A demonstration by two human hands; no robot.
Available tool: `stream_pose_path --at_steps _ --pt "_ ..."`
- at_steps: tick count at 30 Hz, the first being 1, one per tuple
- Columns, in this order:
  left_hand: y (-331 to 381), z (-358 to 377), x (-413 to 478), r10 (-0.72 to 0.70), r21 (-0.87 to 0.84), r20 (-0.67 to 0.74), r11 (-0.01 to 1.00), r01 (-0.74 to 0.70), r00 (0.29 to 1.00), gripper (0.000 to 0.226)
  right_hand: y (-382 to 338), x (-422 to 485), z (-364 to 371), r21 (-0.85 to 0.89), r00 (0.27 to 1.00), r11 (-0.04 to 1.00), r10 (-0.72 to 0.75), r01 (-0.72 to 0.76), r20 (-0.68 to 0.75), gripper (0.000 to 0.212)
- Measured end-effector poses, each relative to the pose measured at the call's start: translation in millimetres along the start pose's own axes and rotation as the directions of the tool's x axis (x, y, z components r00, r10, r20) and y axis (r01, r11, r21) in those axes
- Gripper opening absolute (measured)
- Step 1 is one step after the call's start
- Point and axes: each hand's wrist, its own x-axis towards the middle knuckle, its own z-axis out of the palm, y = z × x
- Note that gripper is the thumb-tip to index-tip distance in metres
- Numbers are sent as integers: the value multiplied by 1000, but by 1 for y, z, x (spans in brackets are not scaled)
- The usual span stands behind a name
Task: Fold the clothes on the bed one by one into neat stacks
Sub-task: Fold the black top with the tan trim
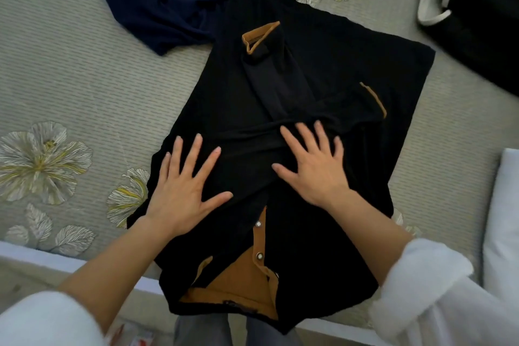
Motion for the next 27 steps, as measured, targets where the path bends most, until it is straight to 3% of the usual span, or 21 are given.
stream_pose_path --at_steps 3,5,8,14,19,23,25,27 --pt "-6 3 -4 -34 -26 -2 999 34 999 90 16 -11 -2 -3 999 999 33 -33 42 79" --pt "-8 1 -9 7 -33 -11 999 -7 1000 88 21 -34 -2 4 1000 1000 23 -23 -5 76" --pt "-12 1 -29 174 3 21 985 -174 985 78 21 -90 14 -32 997 999 -17 14 -80 70" --pt "-35 10 -102 504 21 139 859 -511 852 57 -10 -208 82 -41 997 997 -69 68 -17 61" --pt "-68 10 -125 624 48 200 764 -644 755 72 -11 -250 101 -50 995 995 -86 89 57 90" --pt "-60 4 -112 563 130 213 794 -594 799 100 -12 -237 94 -111 995 991 -72 80 69 105" --pt "-51 2 -102 584 142 204 776 -614 785 100 -12 -224 89 -115 995 989 -94 98 41 108" --pt "-42 0 -96 632 142 195 739 -659 750 87 -12 -217 86 -146 986 976 -151 160 74 105"
